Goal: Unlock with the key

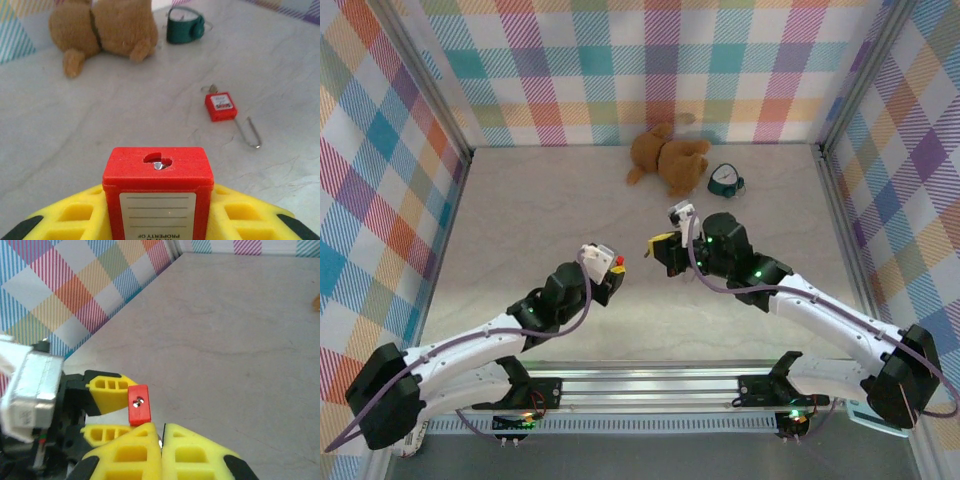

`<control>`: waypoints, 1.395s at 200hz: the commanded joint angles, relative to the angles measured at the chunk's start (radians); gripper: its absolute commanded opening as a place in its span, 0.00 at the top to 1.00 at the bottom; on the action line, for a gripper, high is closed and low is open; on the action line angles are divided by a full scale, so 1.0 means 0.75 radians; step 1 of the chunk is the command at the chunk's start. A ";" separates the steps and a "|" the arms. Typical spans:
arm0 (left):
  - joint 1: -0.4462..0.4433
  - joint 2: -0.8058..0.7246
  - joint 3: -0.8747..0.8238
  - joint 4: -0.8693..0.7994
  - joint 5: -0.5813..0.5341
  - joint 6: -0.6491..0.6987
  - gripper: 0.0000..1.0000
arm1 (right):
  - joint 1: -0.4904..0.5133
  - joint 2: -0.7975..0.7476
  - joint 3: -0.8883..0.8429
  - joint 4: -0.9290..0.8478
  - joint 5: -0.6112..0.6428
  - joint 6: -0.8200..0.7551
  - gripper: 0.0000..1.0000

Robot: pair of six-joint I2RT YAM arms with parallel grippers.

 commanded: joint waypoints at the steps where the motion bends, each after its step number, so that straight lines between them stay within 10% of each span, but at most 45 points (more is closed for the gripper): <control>1: -0.079 -0.070 -0.054 0.162 -0.136 0.047 0.70 | 0.060 0.039 0.057 0.078 0.095 0.018 0.97; 279: -0.180 -0.157 -0.079 0.146 -0.217 0.202 0.71 | 0.162 0.290 0.027 0.167 0.008 0.184 0.98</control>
